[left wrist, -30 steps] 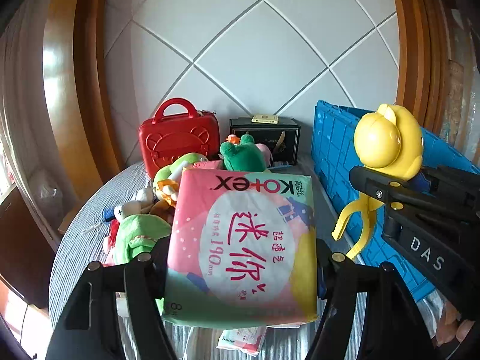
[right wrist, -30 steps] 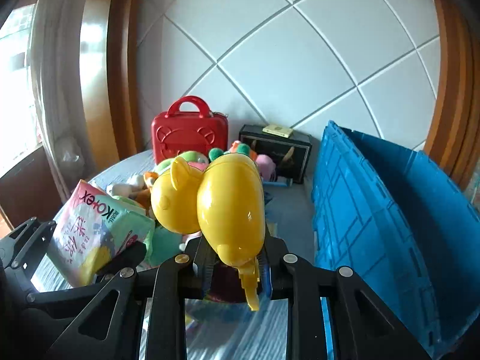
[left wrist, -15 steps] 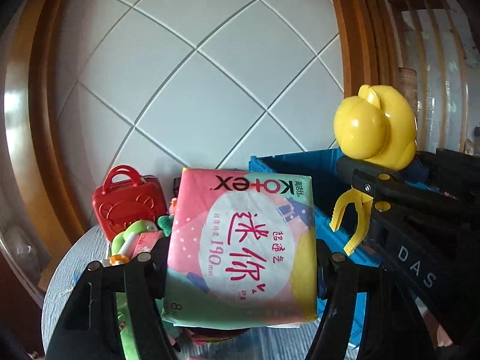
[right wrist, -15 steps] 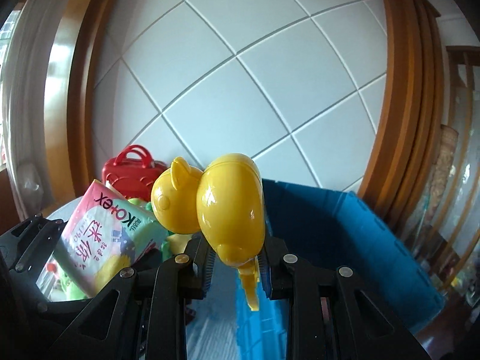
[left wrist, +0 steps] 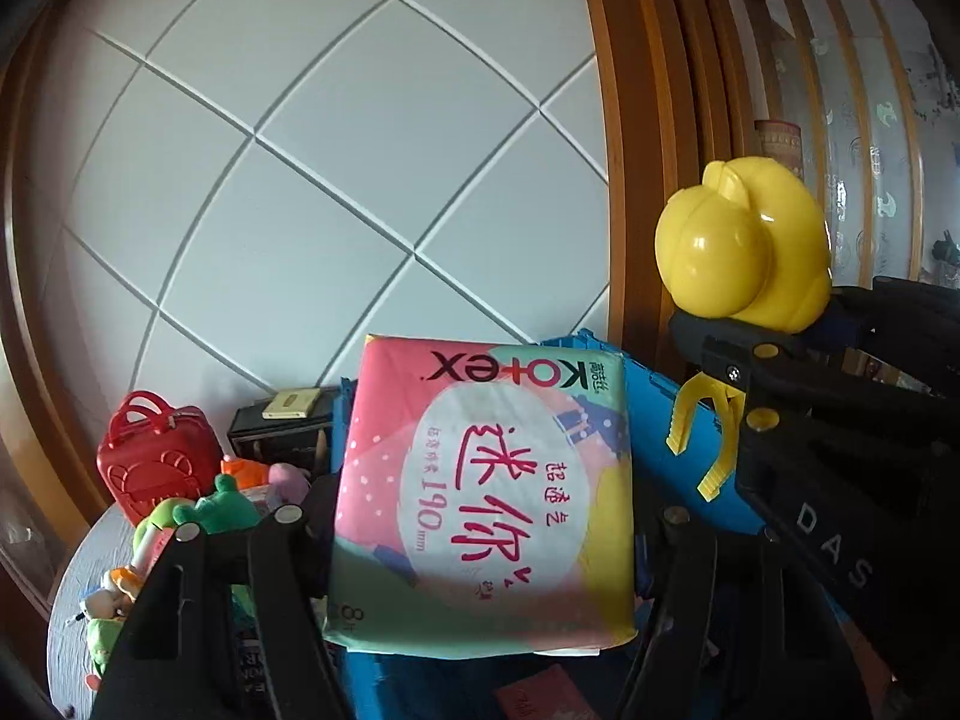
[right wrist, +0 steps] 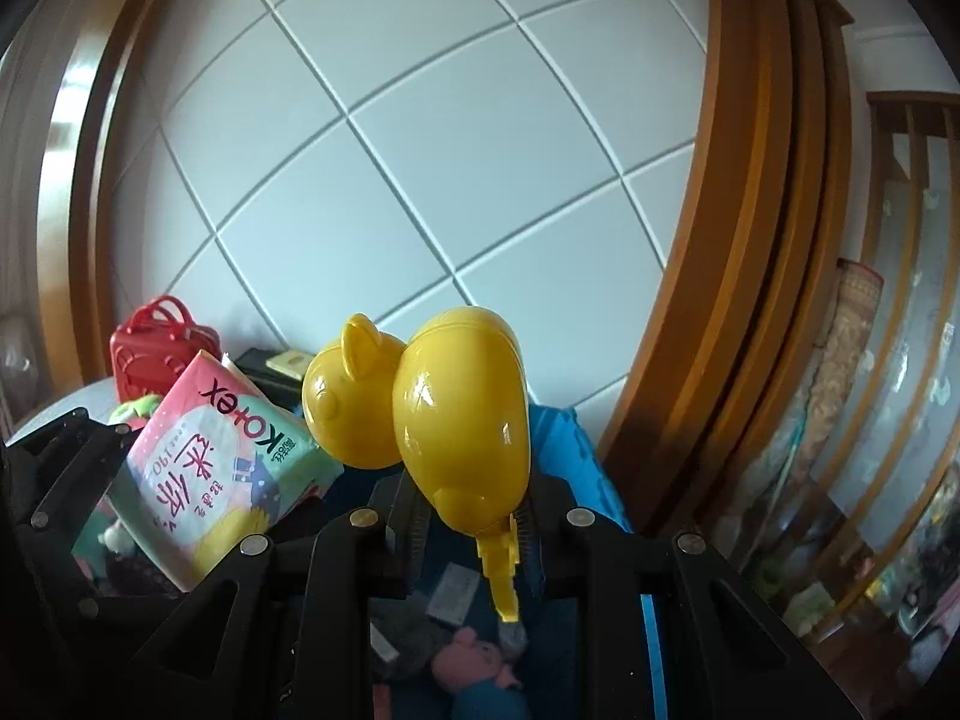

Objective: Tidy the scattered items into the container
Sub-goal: 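Lift and carry the Kotex pack and yellow clamp over the blue crate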

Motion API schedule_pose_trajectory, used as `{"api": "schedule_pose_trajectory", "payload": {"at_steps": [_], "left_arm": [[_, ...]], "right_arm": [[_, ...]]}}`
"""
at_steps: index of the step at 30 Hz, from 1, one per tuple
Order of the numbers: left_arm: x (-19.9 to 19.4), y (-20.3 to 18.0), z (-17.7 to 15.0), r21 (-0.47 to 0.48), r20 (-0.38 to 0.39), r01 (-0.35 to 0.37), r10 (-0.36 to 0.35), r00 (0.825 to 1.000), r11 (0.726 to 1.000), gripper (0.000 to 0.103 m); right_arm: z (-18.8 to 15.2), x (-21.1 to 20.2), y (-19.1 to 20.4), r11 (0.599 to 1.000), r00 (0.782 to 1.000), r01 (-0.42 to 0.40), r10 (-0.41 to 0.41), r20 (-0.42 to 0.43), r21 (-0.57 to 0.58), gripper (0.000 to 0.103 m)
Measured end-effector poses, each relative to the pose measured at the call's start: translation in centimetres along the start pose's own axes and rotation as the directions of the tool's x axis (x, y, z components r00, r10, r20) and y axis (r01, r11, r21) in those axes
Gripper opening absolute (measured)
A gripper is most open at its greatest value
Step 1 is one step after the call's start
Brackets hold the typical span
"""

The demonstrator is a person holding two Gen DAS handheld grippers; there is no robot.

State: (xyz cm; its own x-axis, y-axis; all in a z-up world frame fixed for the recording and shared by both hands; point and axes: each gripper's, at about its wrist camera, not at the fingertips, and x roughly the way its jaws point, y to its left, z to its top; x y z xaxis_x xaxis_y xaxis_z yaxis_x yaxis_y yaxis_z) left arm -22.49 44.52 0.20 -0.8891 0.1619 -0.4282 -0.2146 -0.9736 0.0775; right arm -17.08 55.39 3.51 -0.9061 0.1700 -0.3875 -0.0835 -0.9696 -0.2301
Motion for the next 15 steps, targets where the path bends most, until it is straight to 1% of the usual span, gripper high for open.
{"api": "schedule_pose_trajectory", "payload": {"at_steps": [3, 5, 7, 9, 11, 12, 14, 15], "left_arm": [[4.5, -2.4, 0.1, 0.001, -0.105, 0.000, 0.000, 0.994, 1.000, 0.067], [7.2, -3.6, -0.2, 0.027, -0.165, -0.017, 0.021, 0.986, 0.999, 0.067], [10.2, -4.5, -0.6, 0.057, -0.230, -0.023, 0.036, 0.973, 0.998, 0.067], [13.0, -5.1, -1.1, 0.075, -0.295, -0.018, 0.039, 0.955, 0.997, 0.067], [15.4, -5.4, -2.4, 0.077, -0.363, -0.010, 0.038, 0.931, 0.997, 0.067], [16.8, -5.4, -2.9, 0.080, -0.401, -0.005, 0.037, 0.915, 0.997, 0.067], [19.4, -5.2, -4.3, 0.073, -0.487, 0.004, 0.032, 0.873, 0.997, 0.067], [20.6, -5.0, -5.2, 0.067, -0.533, 0.008, 0.029, 0.846, 0.998, 0.067]], "right_arm": [[-2.1, 4.5, -2.5, 1.000, 0.996, -0.019, 0.019, -0.086, -0.004, 0.025], [-3.7, 7.4, -3.5, 0.999, 0.989, -0.039, 0.041, -0.145, 0.015, 0.025], [-5.0, 10.2, -4.5, 0.998, 0.977, -0.056, 0.064, -0.205, 0.042, 0.025], [-6.1, 12.7, -5.3, 0.996, 0.962, -0.068, 0.082, -0.260, 0.063, 0.025], [-7.1, 15.3, -5.9, 0.994, 0.943, -0.076, 0.099, -0.318, 0.084, 0.025], [-7.6, 16.4, -6.0, 0.993, 0.933, -0.078, 0.104, -0.343, 0.088, 0.025], [-8.6, 19.1, -6.0, 0.992, 0.905, -0.083, 0.113, -0.411, 0.090, 0.025], [-9.0, 20.2, -6.0, 0.992, 0.892, -0.085, 0.116, -0.438, 0.090, 0.025]]}}
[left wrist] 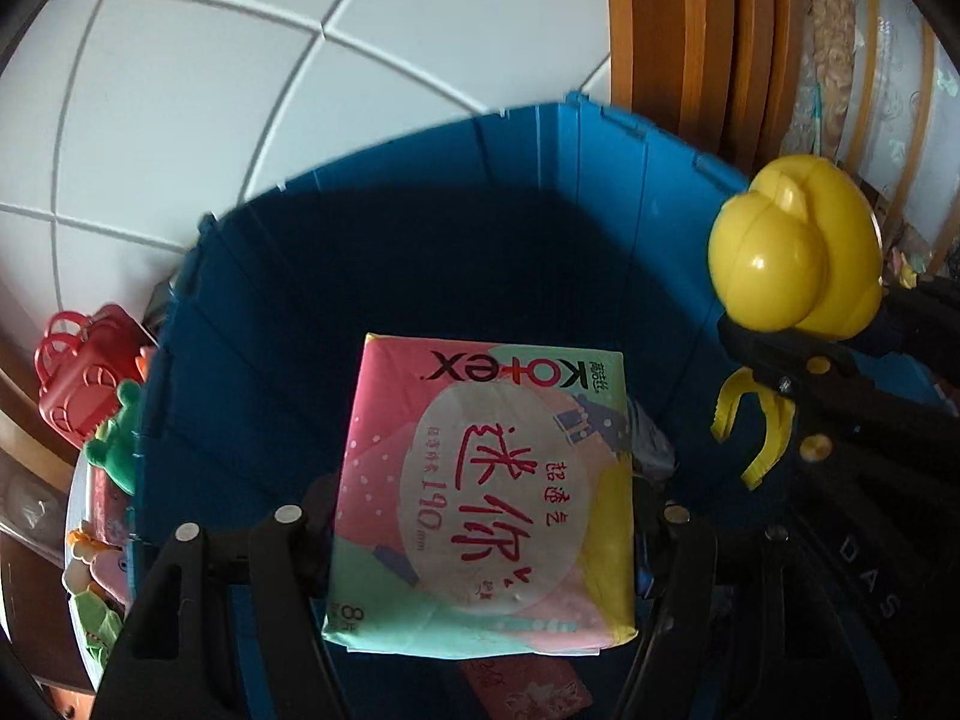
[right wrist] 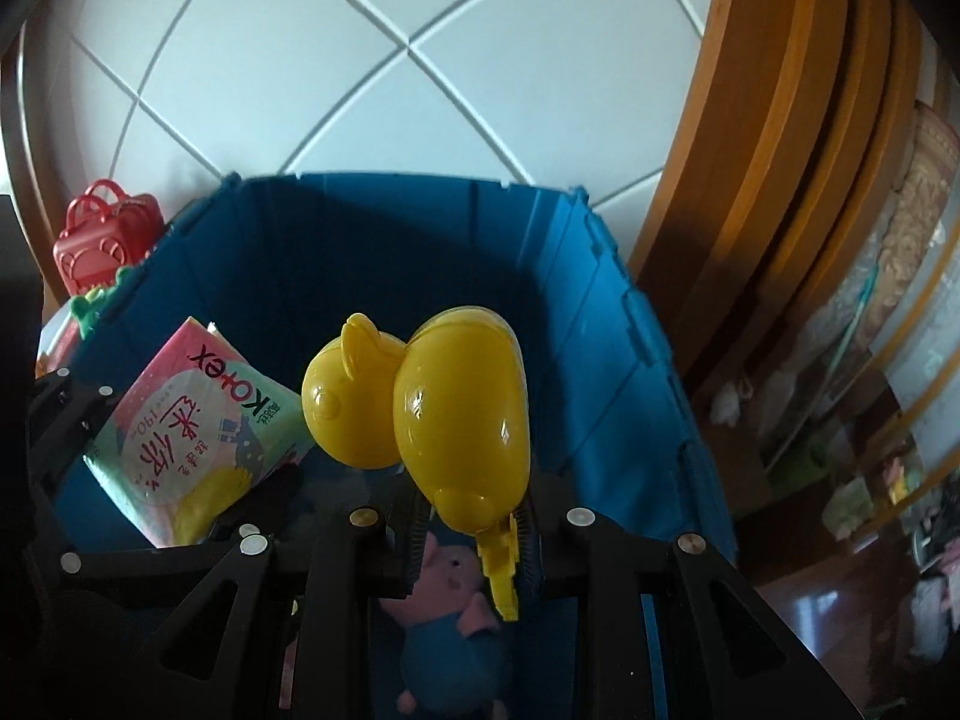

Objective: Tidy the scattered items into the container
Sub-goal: 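Lift and carry the Kotex pack and yellow clamp over the blue crate, then lower both items into the crate and open both tools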

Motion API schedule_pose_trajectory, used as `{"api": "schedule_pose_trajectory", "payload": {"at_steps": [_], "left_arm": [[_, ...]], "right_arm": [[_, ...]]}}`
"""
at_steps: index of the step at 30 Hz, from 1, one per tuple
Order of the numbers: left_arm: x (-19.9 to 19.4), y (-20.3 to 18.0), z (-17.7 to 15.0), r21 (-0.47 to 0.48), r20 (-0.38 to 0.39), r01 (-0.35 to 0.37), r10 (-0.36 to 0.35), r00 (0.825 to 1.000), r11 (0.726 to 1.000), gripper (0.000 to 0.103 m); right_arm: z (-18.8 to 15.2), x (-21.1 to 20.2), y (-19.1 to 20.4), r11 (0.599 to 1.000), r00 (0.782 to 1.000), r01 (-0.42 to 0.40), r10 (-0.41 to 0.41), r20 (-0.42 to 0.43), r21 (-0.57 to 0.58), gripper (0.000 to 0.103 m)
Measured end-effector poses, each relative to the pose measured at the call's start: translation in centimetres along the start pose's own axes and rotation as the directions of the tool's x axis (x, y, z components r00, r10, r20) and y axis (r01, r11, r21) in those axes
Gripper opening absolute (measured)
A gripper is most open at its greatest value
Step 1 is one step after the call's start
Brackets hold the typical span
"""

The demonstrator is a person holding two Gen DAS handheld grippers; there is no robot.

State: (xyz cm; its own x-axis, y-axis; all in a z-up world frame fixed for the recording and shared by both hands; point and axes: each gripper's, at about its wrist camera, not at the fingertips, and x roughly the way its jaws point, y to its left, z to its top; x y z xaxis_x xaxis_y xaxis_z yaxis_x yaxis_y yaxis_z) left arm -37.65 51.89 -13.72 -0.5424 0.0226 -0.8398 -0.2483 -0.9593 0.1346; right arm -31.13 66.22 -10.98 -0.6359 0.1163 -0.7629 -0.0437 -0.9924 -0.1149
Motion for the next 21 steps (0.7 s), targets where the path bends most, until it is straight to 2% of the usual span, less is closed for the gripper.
{"api": "schedule_pose_trajectory", "payload": {"at_steps": [4, 9, 13, 16, 19, 21], "left_arm": [[5.7, 0.6, -0.5, -0.015, -0.181, -0.001, -0.002, 0.983, 1.000, 0.067], [10.5, 0.1, -1.7, 0.000, -0.325, -0.043, 0.040, 0.945, 0.999, 0.067], [11.9, -1.9, -2.8, 0.090, -0.337, -0.092, 0.117, 0.934, 0.992, 0.067], [11.9, -2.1, -3.2, 0.082, -0.350, -0.063, 0.088, 0.932, 0.995, 0.068], [11.5, -1.7, -3.0, 0.045, -0.344, -0.047, 0.060, 0.937, 0.998, 0.070], [11.2, -1.3, -2.8, 0.035, -0.331, -0.058, 0.066, 0.941, 0.998, 0.079]], "right_arm": [[-0.2, 5.4, 0.2, 1.000, 0.991, 0.004, -0.005, -0.135, -0.009, 0.025], [-2.4, 12.0, 0.3, 1.000, 0.955, 0.017, -0.020, -0.297, -0.012, 0.025], [-4.3, 14.5, 0.1, 0.999, 0.919, 0.016, -0.028, -0.394, -0.033, 0.025], [-5.4, 15.4, 0.2, 0.999, 0.900, 0.015, -0.032, -0.435, -0.043, 0.025], [-6.1, 15.7, 0.5, 0.998, 0.894, 0.021, -0.049, -0.444, -0.067, 0.025], [-6.2, 15.6, 0.5, 0.997, 0.898, 0.023, -0.054, -0.436, -0.076, 0.025]]}}
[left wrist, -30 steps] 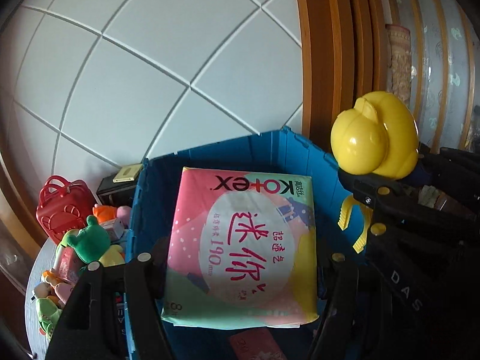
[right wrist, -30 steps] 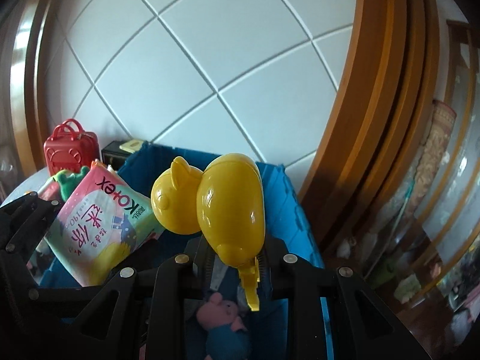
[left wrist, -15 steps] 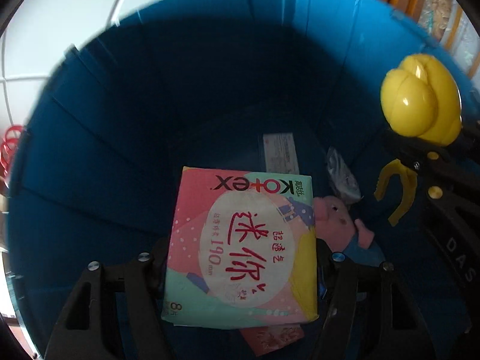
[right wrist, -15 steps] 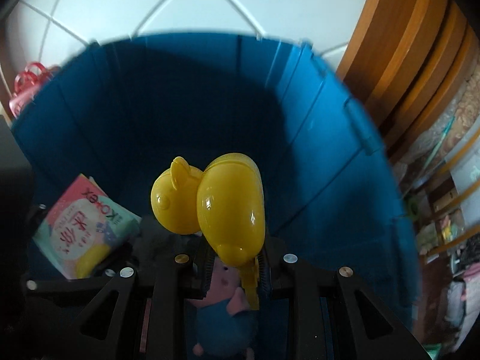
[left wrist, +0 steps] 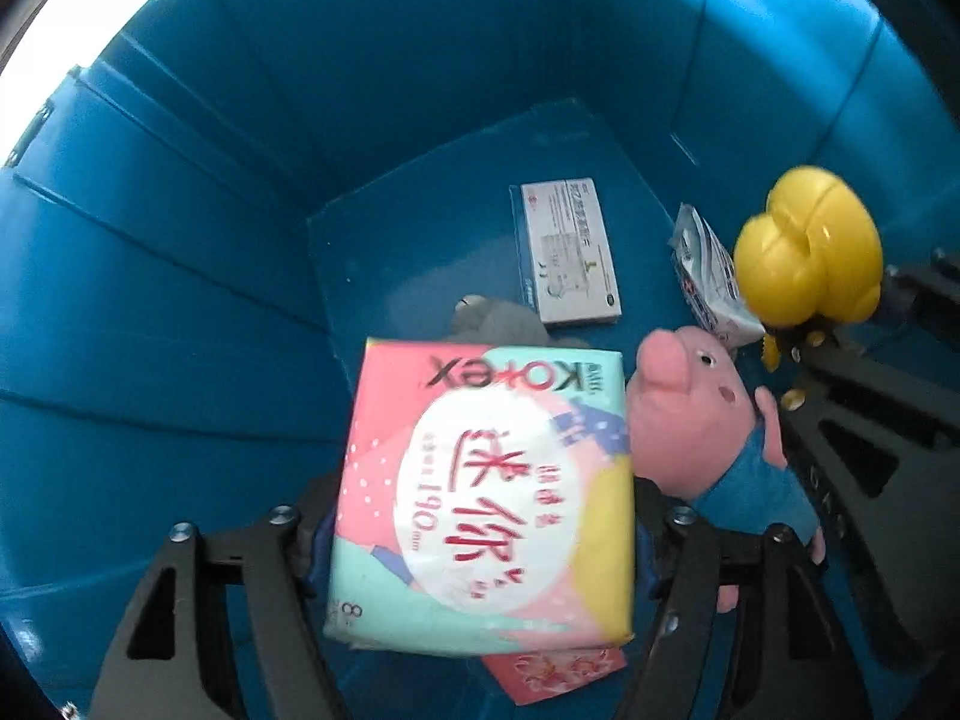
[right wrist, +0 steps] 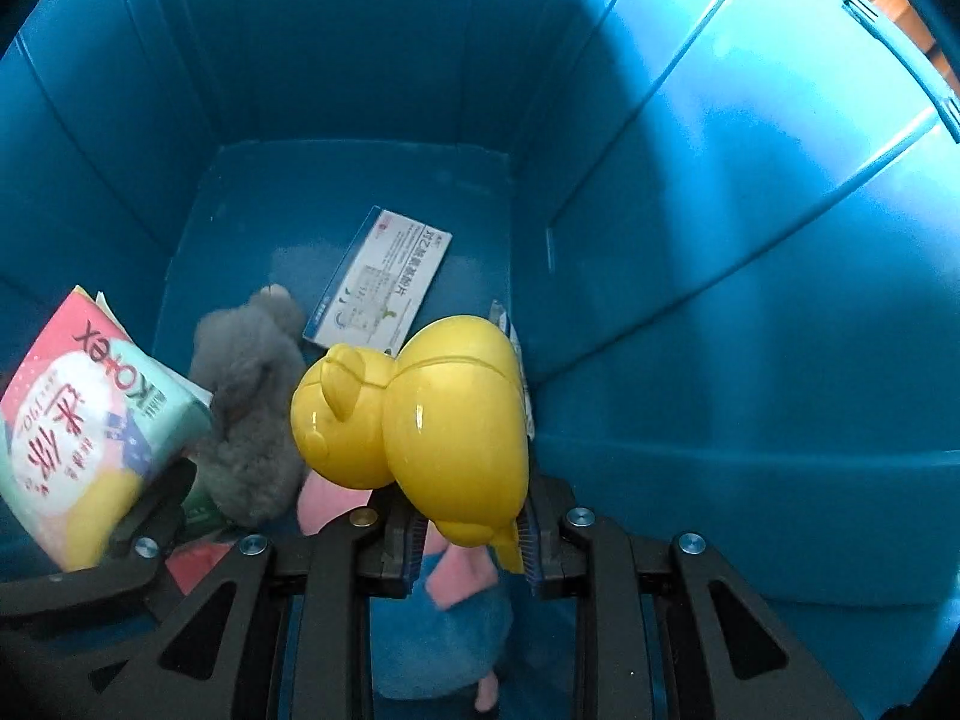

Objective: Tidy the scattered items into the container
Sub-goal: 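Lower both items into the crate and open both tools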

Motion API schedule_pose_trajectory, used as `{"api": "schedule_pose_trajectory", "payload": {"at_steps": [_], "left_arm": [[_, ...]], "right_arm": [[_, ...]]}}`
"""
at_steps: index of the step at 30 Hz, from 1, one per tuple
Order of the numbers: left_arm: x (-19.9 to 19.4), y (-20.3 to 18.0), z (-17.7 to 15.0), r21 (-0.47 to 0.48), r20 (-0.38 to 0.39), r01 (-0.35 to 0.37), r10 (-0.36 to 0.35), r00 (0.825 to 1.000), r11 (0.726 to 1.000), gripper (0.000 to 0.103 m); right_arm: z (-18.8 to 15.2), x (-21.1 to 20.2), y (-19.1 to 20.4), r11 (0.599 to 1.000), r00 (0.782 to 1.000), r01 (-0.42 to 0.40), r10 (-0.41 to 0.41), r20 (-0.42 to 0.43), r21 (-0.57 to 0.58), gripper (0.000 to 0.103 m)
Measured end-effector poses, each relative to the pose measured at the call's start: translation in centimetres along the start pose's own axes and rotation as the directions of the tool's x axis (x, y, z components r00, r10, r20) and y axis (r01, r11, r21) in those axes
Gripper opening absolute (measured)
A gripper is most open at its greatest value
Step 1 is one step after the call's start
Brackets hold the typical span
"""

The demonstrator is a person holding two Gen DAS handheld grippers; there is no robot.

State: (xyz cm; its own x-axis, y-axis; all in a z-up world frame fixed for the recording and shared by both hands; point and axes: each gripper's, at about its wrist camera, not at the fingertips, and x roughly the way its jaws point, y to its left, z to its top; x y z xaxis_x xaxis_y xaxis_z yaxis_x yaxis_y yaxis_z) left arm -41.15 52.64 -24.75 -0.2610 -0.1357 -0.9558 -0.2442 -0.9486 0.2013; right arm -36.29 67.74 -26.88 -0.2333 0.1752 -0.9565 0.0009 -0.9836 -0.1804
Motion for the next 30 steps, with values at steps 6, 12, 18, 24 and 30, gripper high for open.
{"api": "schedule_pose_trajectory", "payload": {"at_steps": [6, 12, 18, 24, 30], "left_arm": [[-0.7, 0.8, 0.7, -0.020, 0.019, 0.004, -0.003, 1.000, 1.000, 0.081], [-1.1, 0.9, 0.8, -0.022, 0.016, 0.006, -0.006, 1.000, 1.000, 0.081], [-1.2, 0.9, 1.0, -0.023, 0.017, 0.006, -0.006, 1.000, 1.000, 0.081], [-1.5, 1.3, 1.2, -0.039, 0.020, 0.017, -0.016, 1.000, 0.999, 0.081], [-1.4, 1.9, 1.4, -0.058, 0.022, 0.016, -0.015, 1.000, 0.998, 0.081]], "right_arm": [[0.4, -0.6, -0.5, 1.000, 1.000, 0.001, -0.002, 0.029, 0.031, 0.036], [1.6, -1.0, -0.4, 0.999, 0.999, 0.007, -0.009, 0.040, 0.038, 0.055], [1.7, -1.5, -0.6, 0.999, 0.999, 0.006, -0.007, 0.039, 0.037, 0.057], [1.8, -1.9, -0.7, 0.999, 0.999, 0.001, -0.003, 0.049, 0.038, 0.059], [1.9, -2.5, -0.8, 0.999, 0.997, -0.015, 0.012, 0.071, 0.047, 0.060]]}}
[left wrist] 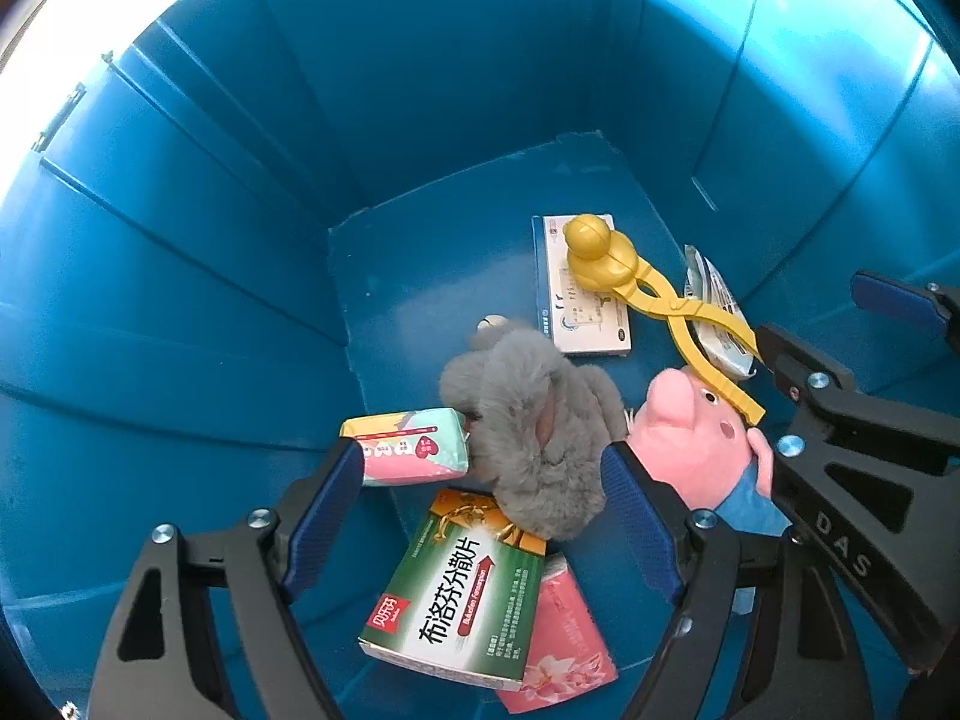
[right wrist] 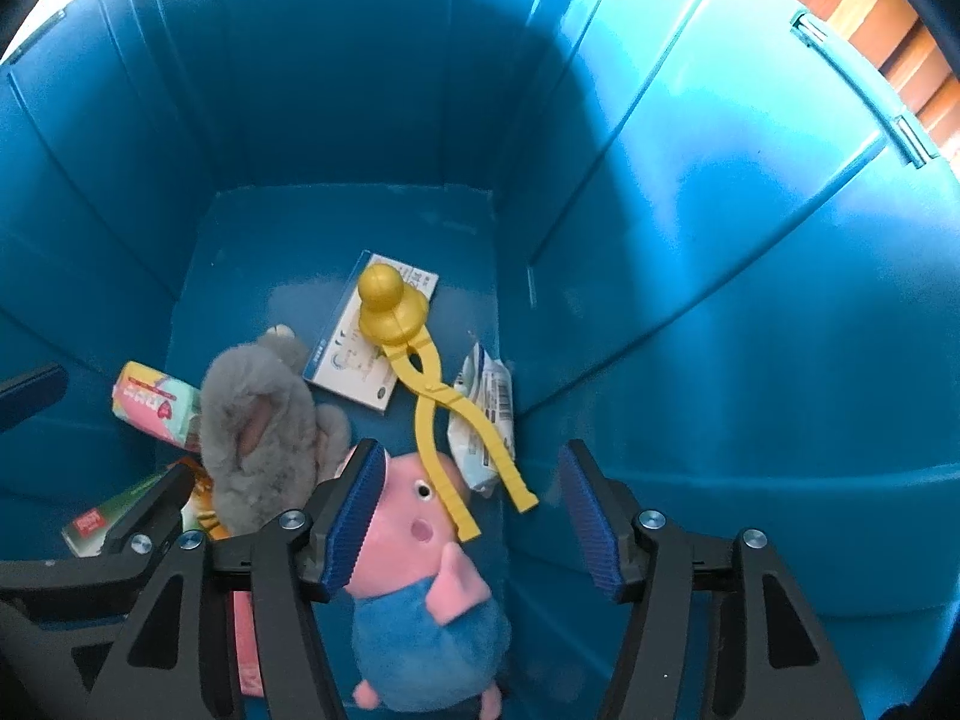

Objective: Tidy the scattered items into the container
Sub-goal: 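Lower both items into the crate and open both tools, then withdraw both tools from the crate back toward the pile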

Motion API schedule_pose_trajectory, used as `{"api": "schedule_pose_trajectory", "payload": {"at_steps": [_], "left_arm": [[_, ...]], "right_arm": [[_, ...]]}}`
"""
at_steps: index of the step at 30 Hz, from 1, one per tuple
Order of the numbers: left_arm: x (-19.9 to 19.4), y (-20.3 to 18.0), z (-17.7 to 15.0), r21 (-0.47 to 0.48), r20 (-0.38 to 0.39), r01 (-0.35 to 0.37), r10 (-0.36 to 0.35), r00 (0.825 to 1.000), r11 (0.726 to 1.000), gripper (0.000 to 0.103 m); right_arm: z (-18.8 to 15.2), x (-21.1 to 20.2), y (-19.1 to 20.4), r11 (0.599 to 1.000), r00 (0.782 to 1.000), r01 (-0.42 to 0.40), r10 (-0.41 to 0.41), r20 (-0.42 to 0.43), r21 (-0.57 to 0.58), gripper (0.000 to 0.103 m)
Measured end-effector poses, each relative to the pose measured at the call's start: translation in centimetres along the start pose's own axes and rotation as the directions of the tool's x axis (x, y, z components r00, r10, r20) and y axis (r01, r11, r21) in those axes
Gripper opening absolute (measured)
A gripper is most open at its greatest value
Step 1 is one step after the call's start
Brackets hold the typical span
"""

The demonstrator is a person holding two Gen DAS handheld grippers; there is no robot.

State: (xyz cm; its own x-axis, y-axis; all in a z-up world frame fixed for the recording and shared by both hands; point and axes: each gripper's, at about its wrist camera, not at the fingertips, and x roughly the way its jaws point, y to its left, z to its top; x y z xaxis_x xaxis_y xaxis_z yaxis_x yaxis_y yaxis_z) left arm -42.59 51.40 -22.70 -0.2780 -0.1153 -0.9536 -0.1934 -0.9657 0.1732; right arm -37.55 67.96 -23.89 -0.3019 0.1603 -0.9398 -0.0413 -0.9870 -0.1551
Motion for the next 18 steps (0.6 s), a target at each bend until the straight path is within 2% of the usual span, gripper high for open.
{"api": "schedule_pose_trajectory", "payload": {"at_steps": [7, 10, 15, 18], "left_arm": [[-1.9, 1.5, -0.7, -0.040, 0.032, -0.036, 0.038, 0.999, 0.999, 0.081], [-4.8, 2.7, -1.6, -0.092, 0.093, -0.037, 0.045, 0.995, 0.995, 0.081], [-10.7, 4.7, -3.9, -0.155, 0.214, -0.010, 0.043, 0.976, 0.988, 0.081], [-14.0, 6.0, -5.6, -0.197, 0.266, -0.011, 0.064, 0.962, 0.980, 0.081]], "right_arm": [[0.3, -2.6, -0.2, 0.999, 0.996, -0.029, 0.027, 0.079, 0.024, 0.061], [0.1, -5.2, 0.0, 1.000, 0.990, -0.015, 0.012, 0.142, 0.017, 0.061], [-1.4, -12.0, 0.8, 1.000, 0.961, -0.013, 0.016, 0.276, -0.013, 0.067], [-2.5, -16.2, 2.1, 0.999, 0.937, 0.020, -0.008, 0.348, -0.031, 0.068]]}}
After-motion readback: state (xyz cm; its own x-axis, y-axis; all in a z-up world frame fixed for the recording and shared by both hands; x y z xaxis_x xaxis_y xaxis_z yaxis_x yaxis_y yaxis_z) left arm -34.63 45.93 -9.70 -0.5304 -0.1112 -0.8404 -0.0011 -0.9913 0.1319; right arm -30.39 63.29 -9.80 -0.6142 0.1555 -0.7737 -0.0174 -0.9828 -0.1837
